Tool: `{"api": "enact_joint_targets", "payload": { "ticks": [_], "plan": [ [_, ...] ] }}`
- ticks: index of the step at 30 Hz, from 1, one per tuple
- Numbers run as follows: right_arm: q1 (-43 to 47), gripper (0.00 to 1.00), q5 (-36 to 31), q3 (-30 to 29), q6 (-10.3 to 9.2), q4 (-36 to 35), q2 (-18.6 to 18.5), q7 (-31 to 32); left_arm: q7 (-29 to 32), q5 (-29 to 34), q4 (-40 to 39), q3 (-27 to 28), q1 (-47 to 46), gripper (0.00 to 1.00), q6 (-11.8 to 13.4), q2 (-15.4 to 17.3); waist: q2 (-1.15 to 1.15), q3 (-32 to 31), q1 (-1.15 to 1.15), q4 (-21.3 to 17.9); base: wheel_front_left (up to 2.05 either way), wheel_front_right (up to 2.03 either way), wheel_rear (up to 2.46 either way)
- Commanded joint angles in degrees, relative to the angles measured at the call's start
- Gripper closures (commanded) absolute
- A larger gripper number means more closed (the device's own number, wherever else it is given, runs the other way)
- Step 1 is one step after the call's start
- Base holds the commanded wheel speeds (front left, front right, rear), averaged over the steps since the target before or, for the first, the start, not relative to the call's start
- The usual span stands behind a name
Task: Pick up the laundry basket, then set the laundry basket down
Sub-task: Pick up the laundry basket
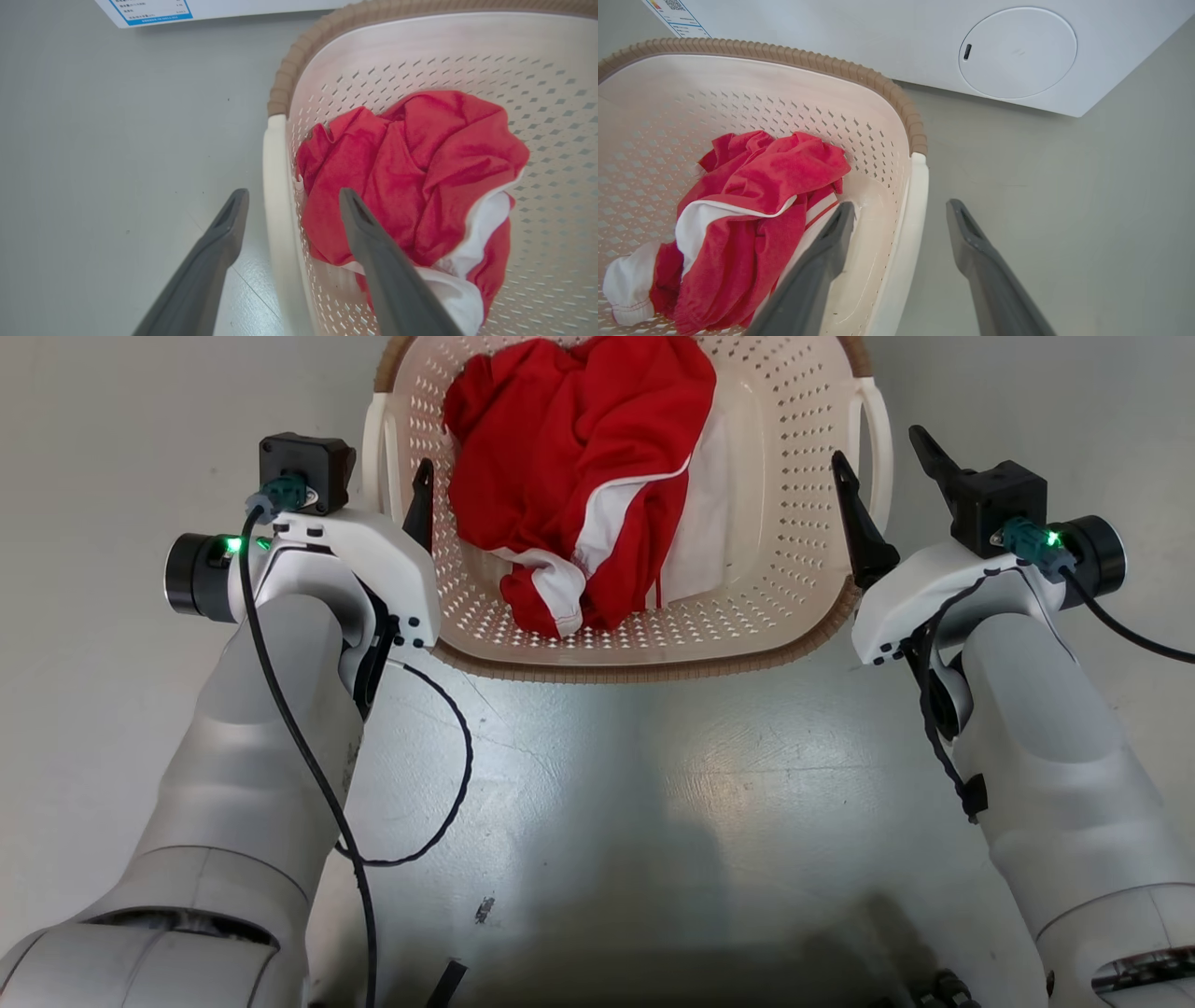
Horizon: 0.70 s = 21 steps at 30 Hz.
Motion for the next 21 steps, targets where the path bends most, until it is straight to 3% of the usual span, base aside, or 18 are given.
{"api": "enact_joint_targets", "payload": {
  "ticks": [1, 21],
  "plan": [
    [0.39, 0.0, 0.86, 1.2, 0.34, -0.69, 0.79, -0.79, -0.25, 0.05, 0.0, 0.39, 0.14, 0.0, 0.52, 1.88, 0.0, 0.68, -0.01, 0.1, 0.0, 0.0, 0.0],
    [-0.35, 0.0, 4.47, 2.3, 0.34, 1.2, 0.79, -0.79, -0.14, -0.17, 1.76, -2.18, -2.37, 0.0, 0.74, 2.22, 0.0, 4.85, -0.01, 0.36, 0.0, 0.0, 0.0]
  ]
}}
